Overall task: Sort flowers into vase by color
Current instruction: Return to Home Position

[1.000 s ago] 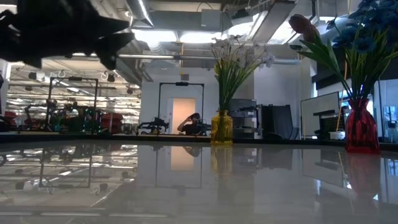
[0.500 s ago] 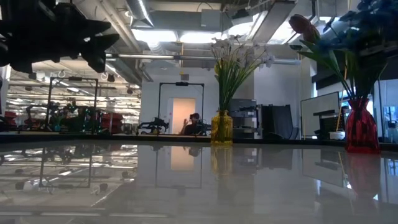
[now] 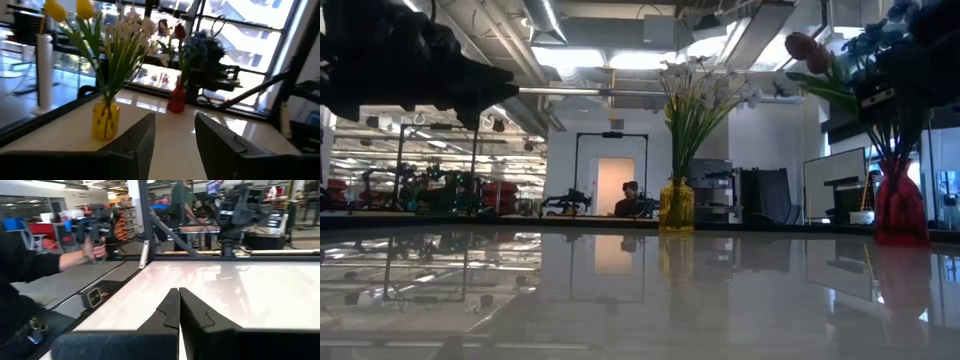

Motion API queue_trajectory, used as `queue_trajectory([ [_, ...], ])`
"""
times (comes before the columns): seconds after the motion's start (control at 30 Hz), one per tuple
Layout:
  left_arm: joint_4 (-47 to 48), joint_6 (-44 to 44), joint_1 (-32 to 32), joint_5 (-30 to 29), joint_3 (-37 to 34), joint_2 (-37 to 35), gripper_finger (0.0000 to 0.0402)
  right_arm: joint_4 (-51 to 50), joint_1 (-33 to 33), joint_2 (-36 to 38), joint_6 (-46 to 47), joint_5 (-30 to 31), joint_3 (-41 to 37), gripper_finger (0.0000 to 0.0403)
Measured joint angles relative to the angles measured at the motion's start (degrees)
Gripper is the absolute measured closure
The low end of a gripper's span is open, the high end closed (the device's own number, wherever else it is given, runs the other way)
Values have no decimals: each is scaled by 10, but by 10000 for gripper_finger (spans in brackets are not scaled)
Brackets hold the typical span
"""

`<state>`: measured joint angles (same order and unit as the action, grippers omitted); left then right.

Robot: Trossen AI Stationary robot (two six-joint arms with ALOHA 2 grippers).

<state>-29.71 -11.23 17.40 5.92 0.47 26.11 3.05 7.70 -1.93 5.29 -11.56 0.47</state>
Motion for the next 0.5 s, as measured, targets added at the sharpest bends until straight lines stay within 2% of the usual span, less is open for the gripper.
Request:
queue_trajectory([
  [0.1, 9, 12, -63, -69, 0, 2, 266, 0, 1, 0, 0, 1, 0, 402],
  [0.27, 10, 14, -156, -108, 0, 2, 266, -1, 1, -1, -3, 7, 0, 402],
  [0.4, 10, 24, -221, -161, 0, 2, 266, -9, 1, -1, -14, 49, 0, 402],
  [0.5, 10, 30, -260, -179, 0, 2, 266, -12, 1, -1, -15, 66, 0, 402],
])
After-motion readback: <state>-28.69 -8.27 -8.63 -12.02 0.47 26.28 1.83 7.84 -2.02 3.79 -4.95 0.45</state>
